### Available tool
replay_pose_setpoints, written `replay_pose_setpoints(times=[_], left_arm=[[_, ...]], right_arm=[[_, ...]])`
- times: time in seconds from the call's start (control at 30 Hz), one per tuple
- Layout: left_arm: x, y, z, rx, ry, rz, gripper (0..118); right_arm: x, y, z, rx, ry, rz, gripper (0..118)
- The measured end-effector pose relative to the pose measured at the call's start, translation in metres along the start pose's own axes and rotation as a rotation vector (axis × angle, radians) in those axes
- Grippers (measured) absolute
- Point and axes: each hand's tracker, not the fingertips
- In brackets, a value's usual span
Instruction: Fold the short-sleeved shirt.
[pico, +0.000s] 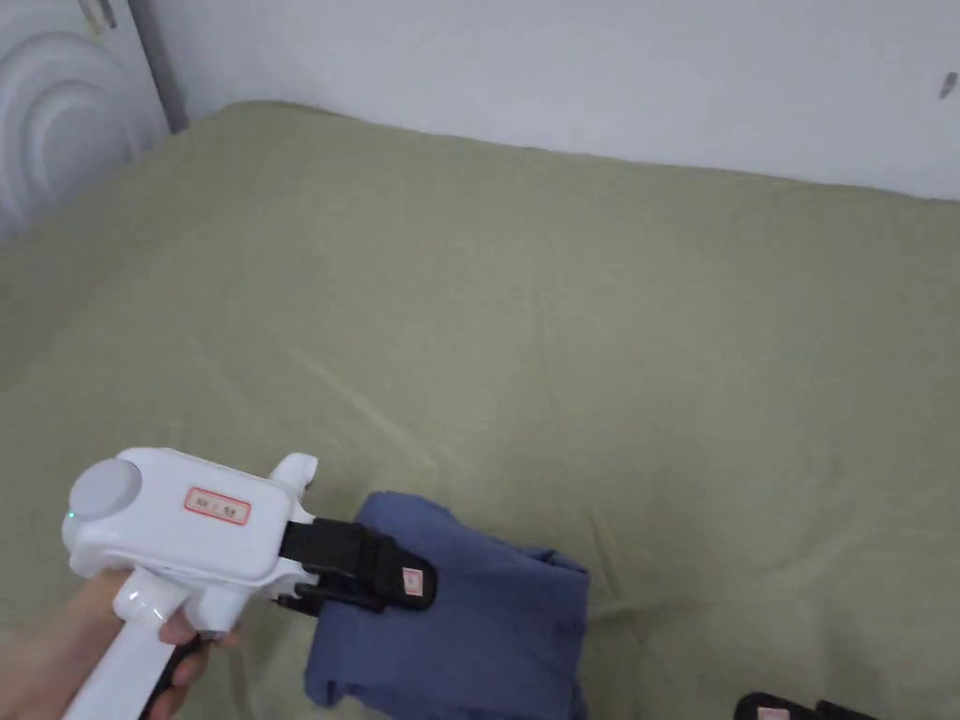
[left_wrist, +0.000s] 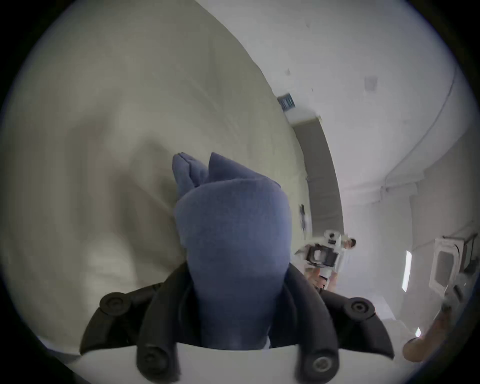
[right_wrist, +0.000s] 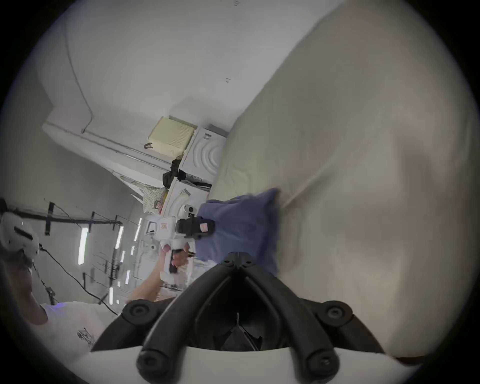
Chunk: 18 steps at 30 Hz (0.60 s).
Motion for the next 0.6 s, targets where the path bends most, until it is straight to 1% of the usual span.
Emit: replay_pose_setpoints(times=[0.07,0.13,0.2,0.23,0.27,0.33,0.43,0.47,0.5,0.53,0.57,0.6], left_arm=[[-0.017,0.016,0.051,0.044,0.123,-0.037,33],[-0.032,0.034,0.093,0.067,0.214,0.007,33],[-0.052,0.045,0.117,0.068,0.235,0.068,33],[-0.079,0.065,0.133,0.06,0.228,0.059,33],[-0.086,0.073,0.139,0.056,0.239,0.047,33],[-0.093,0.084,0.142,0.059,0.237,0.062,33],[-0.084,0.085,0.136,0.063,0.255,0.05,33],[-0.08,0.087,0.132,0.055,0.258,0.038,39],[-0.091,0.098,0.139,0.048,0.276,0.027,74],[-0.092,0.101,0.142,0.065,0.347,-0.004,102],[-0.088,0.102,0.145,0.114,0.394,-0.027,118],[-0.085,0.102,0.148,0.134,0.398,-0.02,118]], right_arm=[[-0.006,0.003,-0.002,0.001,-0.013,0.021,0],[-0.007,0.008,-0.005,0.007,-0.014,0.042,0],[-0.008,0.013,-0.01,0.013,-0.022,0.051,0],[-0.007,0.017,-0.012,0.013,-0.02,0.054,0],[-0.007,0.019,-0.016,0.014,-0.024,0.057,0],[-0.005,0.024,-0.02,0.022,-0.046,0.053,0],[-0.003,0.03,-0.024,0.021,-0.052,0.054,0],[-0.003,0.032,-0.024,0.022,-0.056,0.059,0],[-0.003,0.033,-0.023,0.025,-0.056,0.062,0],[-0.005,0.034,-0.022,0.029,-0.05,0.063,0],[-0.006,0.036,-0.021,0.033,-0.044,0.062,0],[-0.007,0.037,-0.019,0.036,-0.041,0.068,0]])
